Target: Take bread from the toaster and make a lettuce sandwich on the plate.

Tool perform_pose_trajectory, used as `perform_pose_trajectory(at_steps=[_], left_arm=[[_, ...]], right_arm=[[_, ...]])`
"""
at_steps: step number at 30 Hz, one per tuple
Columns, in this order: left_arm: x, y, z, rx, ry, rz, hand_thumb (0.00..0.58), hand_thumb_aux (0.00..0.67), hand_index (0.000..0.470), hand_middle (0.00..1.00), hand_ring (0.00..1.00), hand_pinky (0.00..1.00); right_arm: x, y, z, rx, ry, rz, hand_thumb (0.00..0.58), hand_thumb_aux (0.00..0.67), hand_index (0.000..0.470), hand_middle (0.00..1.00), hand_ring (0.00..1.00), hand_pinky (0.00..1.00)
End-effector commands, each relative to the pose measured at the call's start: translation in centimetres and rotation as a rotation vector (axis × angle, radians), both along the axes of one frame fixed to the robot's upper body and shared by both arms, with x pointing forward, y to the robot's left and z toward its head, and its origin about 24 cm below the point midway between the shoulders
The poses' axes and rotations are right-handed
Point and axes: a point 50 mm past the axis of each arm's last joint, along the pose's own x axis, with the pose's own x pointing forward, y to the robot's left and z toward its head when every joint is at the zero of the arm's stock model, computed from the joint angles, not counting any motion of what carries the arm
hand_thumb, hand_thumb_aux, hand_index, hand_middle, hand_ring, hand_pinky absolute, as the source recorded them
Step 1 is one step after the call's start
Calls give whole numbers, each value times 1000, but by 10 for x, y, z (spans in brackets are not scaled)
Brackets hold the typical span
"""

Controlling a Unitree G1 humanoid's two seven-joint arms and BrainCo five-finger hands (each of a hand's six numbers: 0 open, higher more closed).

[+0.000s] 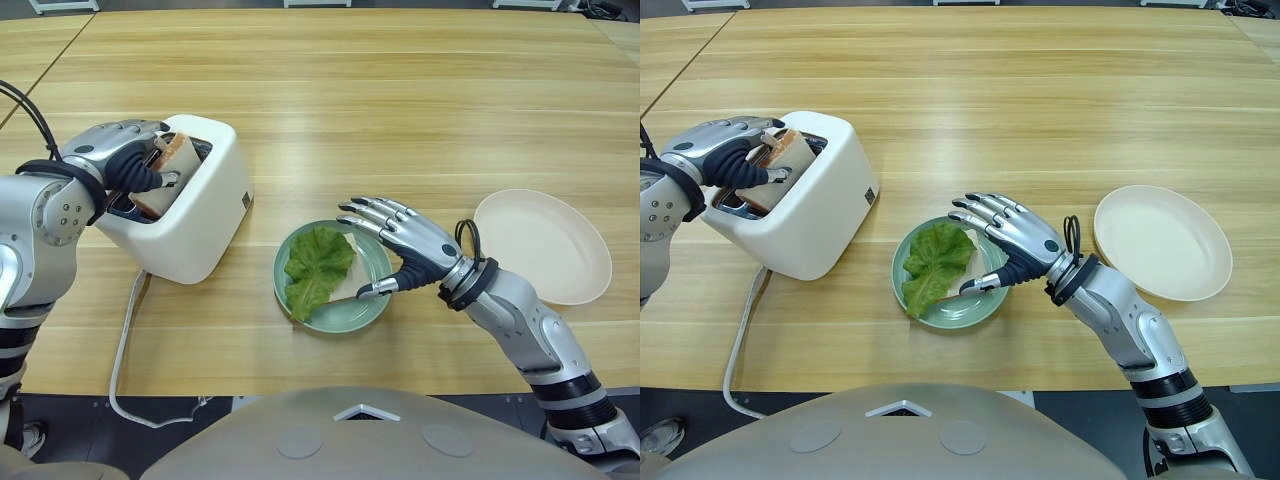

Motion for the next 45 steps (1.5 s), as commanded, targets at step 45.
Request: perform_pose_trajectory(at_steps=[45], left_arm=[[37, -152, -119, -758, 852, -455, 580, 670, 470, 0, 0, 0]], right_arm=[[-7, -26, 37, 206, -26, 42, 0, 0, 0, 0, 0, 0]])
